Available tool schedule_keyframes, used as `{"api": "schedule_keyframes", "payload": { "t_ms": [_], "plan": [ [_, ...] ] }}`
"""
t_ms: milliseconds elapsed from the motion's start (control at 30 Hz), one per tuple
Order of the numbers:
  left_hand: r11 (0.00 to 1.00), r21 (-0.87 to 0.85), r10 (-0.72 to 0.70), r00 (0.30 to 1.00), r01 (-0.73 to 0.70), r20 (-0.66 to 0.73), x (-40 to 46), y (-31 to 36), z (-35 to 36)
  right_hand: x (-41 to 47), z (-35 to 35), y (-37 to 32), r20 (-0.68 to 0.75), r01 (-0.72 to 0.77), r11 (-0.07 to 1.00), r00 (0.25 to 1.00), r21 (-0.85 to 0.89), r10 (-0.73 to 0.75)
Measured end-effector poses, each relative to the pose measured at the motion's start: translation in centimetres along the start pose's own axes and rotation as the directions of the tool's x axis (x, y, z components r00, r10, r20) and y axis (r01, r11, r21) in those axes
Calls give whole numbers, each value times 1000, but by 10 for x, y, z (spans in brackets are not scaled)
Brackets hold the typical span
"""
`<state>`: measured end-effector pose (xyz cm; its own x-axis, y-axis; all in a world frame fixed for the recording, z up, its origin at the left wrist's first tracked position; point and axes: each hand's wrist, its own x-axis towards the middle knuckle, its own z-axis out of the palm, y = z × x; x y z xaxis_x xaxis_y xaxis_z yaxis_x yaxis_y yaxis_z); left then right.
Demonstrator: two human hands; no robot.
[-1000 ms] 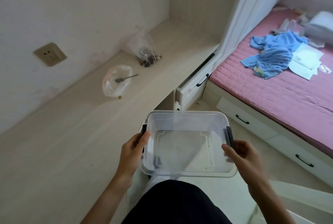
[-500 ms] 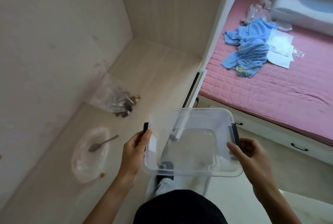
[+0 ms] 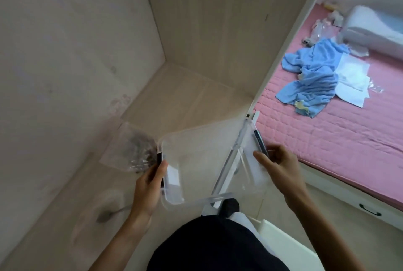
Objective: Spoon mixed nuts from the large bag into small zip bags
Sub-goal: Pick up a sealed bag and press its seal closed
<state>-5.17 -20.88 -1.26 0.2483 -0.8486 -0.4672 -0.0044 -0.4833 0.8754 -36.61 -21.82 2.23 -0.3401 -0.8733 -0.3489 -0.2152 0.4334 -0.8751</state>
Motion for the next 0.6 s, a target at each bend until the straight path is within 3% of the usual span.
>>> {"api": "schedule_keyframes", "payload": {
  "t_ms": [233, 333, 467, 600],
  "plan": [
    [993, -109, -74, 974, 52, -214, 8, 5, 45, 133, 24, -52, 262, 179, 965, 957, -190, -126],
    [979, -175, -152, 943, 103, -295, 5, 11, 72, 190, 42, -79, 387, 324, 895, 901, -307, -193],
    [885, -403, -358, 894, 233, -269, -2, 15, 109, 251, 91, -128, 620, 587, 700, 740, -406, -261],
    [792, -528, -458, 870, 307, -181, 2, 21, 146, 275, 149, -171, 791, 783, 494, 551, -379, -266]
  ]
}}
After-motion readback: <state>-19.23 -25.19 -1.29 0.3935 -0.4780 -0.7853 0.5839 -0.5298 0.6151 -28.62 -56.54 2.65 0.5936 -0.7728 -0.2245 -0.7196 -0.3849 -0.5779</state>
